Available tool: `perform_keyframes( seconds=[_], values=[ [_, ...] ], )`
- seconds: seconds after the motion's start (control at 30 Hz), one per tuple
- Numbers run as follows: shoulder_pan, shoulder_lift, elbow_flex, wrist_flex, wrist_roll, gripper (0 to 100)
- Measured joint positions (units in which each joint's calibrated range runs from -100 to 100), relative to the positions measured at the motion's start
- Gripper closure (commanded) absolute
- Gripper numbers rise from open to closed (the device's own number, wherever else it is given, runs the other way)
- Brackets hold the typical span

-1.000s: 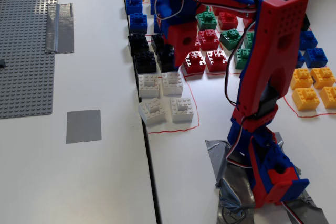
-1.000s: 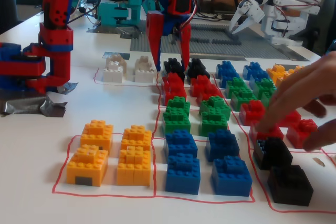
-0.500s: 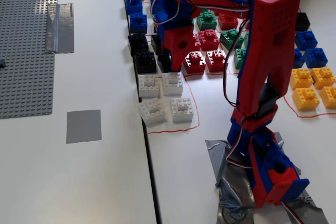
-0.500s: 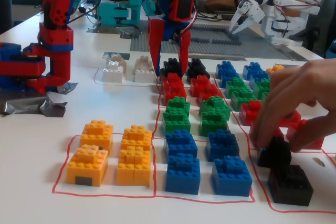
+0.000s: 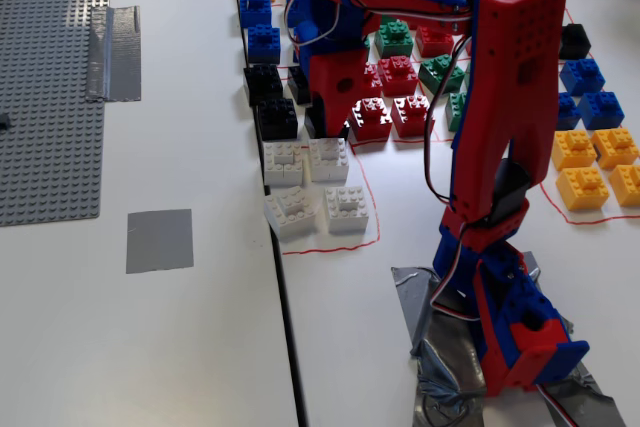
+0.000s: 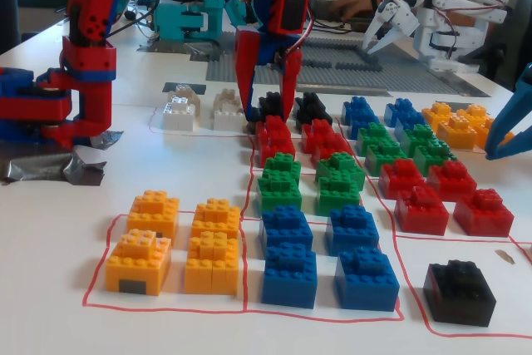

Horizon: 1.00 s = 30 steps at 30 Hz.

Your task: Grab the block and put it in the grey marker

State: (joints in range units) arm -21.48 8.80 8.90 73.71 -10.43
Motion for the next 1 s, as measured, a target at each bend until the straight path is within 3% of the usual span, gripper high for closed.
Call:
perform_keyframes(
  seconds=[0.77,1.0],
  values=[
    [-0.07,-12.93,-4.90,9.87,3.86,100],
    [-4.98,-14.27,-9.36,12.70,6.25,100]
  ],
)
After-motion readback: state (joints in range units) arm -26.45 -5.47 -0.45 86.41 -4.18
